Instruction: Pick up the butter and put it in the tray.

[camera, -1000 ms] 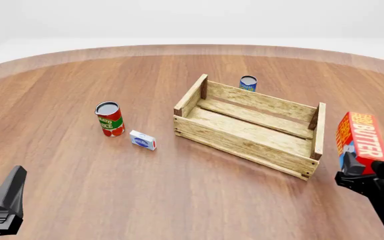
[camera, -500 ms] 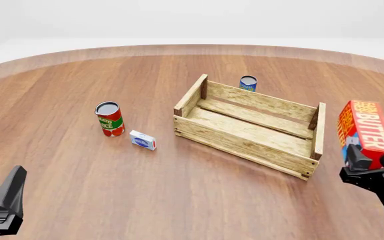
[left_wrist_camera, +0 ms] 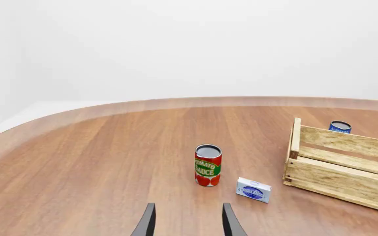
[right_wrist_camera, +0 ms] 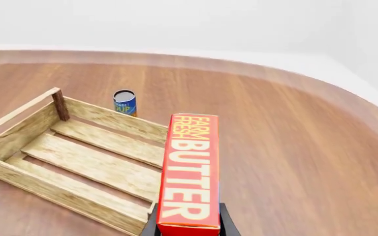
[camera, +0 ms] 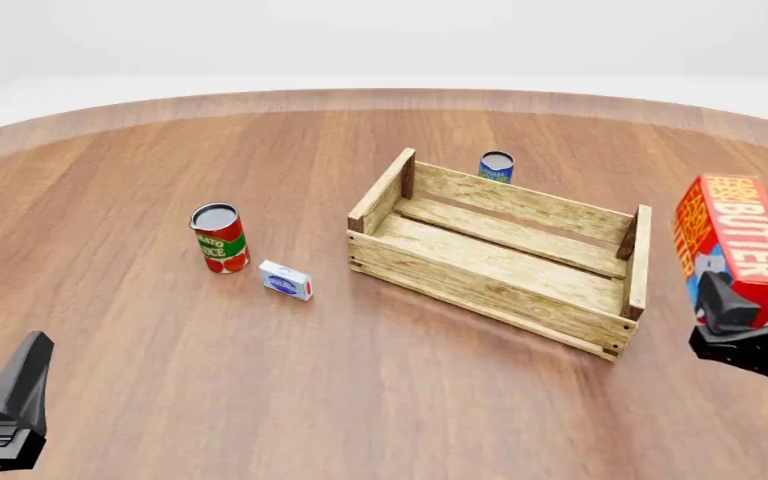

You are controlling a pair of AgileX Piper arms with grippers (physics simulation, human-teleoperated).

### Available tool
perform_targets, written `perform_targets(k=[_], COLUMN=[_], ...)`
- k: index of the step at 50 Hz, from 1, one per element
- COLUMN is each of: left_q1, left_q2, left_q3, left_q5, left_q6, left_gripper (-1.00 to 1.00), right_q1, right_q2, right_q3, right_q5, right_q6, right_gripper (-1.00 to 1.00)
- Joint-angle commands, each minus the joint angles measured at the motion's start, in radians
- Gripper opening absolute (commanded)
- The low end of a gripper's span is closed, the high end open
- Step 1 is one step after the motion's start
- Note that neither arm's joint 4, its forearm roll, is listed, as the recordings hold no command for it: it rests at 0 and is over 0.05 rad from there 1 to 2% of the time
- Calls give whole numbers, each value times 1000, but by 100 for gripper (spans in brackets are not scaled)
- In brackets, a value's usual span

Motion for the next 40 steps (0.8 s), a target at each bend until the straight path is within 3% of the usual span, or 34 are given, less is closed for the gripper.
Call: perform_targets(k=[1,40], left_q1=[0,0], left_q2=[0,0], left_q3=[0,0], left_q5=[0,0], left_q6=[0,0], left_gripper=[100,100], right_q1=[29,160], right_q2=[-72,-70], right_q3=[-72,-239], right_q5=[102,272], right_q6=[9,-18], right_gripper=[-100,-100])
